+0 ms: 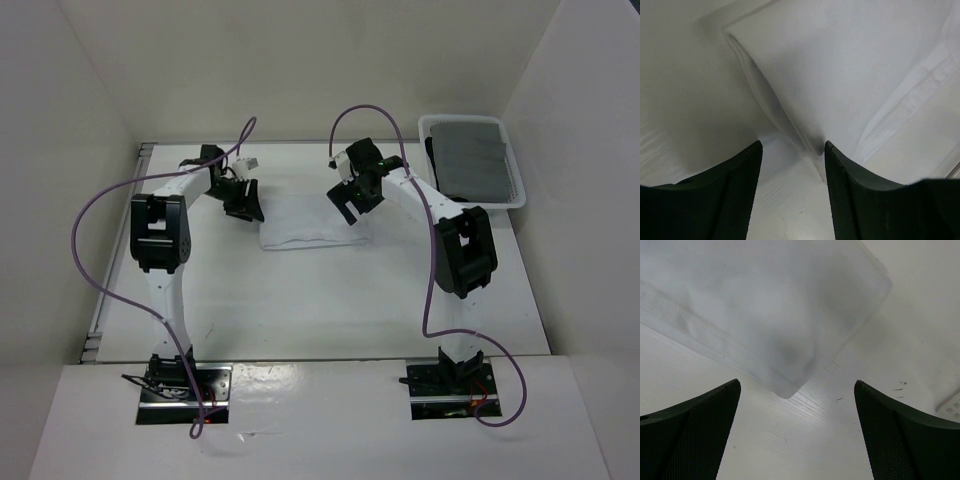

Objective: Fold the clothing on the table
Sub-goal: Fold the skirt

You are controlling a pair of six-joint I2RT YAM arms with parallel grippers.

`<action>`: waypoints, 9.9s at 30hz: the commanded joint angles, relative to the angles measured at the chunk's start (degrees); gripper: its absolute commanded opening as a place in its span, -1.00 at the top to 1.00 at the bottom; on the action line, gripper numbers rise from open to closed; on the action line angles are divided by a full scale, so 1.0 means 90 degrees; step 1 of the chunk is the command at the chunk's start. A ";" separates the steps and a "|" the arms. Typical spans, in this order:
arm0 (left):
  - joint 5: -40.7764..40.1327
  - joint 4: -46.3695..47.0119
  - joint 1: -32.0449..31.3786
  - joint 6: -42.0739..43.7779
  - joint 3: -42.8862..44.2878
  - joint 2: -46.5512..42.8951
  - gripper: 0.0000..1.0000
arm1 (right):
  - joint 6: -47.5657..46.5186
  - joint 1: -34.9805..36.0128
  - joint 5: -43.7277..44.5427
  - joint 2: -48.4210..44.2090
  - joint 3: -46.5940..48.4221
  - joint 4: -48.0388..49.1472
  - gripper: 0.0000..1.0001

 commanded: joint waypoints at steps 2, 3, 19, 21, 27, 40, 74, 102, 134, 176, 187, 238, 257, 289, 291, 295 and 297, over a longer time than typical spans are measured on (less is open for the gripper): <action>0.0148 0.0051 -0.0105 -0.0021 0.0200 0.0270 -0.19 | 0.0013 -0.0028 0.0121 -0.0076 0.0028 0.0169 -0.96; 0.0149 -0.0007 -0.0105 -0.0021 0.0200 0.0270 -0.17 | 0.0013 -0.0028 0.0121 -0.0076 0.0028 0.0169 -0.96; 0.0149 -0.0124 -0.0163 -0.0021 0.0443 0.0563 -0.06 | 0.0013 -0.0028 0.0180 -0.0076 0.0028 0.0228 -0.96; 0.0091 -0.0124 -0.0163 -0.0021 0.0444 0.0563 -0.02 | 0.0013 -0.0028 0.0180 -0.0076 0.0028 0.0228 -0.96; 0.0032 -0.0124 -0.0163 -0.0021 0.0444 0.0622 0.18 | 0.0013 -0.0087 0.0180 -0.0076 0.0028 0.0228 -0.96; -0.0593 -0.0124 -0.0290 -0.0333 0.0444 0.0934 0.74 | 0.0140 -0.0301 0.0307 -0.0193 -0.0089 0.0354 -0.96; -0.0593 -0.0427 -0.0290 -0.0206 0.0444 0.0759 0.84 | 0.0882 -0.1444 -0.2623 0.1262 0.0321 0.0345 -0.49; -0.0476 -0.0603 -0.0232 -0.0089 0.0444 0.0700 0.84 | 0.0765 -0.1132 -0.2750 0.1555 0.0507 0.0228 0.00; -0.0476 -0.0720 -0.0173 0.0028 0.0561 0.0817 0.84 | 0.0765 -0.0478 -0.1501 0.1975 0.2058 -0.0514 1.00; -0.0476 -0.0661 -0.0114 0.0145 0.0200 0.0583 0.84 | 0.0921 0.0870 -0.0924 0.2864 0.5204 -0.1999 1.00; -0.0417 -0.0661 -0.0056 0.0145 0.0200 0.0583 0.84 | 0.0921 0.1222 -0.1060 0.2737 0.5448 -0.1999 1.00; -0.0417 -0.0720 0.0061 0.0320 -0.0279 0.0290 0.84 | 0.0501 0.2072 -0.2262 0.4348 0.7226 -0.2331 -0.12; -0.0290 -0.0720 0.0120 0.0321 -0.0337 0.0290 0.84 | 0.0443 0.2072 -0.2203 0.3988 0.7226 -0.2331 -0.60; -0.0232 -0.0779 0.0179 0.0438 -0.0454 -0.0003 0.84 | 0.0023 0.1349 -0.1198 0.3517 0.6415 -0.2439 -0.60; -0.0232 -0.0779 0.0179 0.0438 -0.0454 -0.0003 0.84 | 0.0082 0.1349 -0.1071 0.3586 0.6415 -0.2371 -0.60; -0.0232 -0.0779 0.0179 0.0438 -0.0454 -0.0003 0.84 | 0.0140 0.1349 -0.0993 0.3655 0.6473 -0.2370 -0.60; -0.0232 -0.0779 0.0179 0.0438 -0.0454 -0.0003 0.84 | 0.0140 0.1349 -0.0924 0.3713 0.6474 -0.2312 -0.60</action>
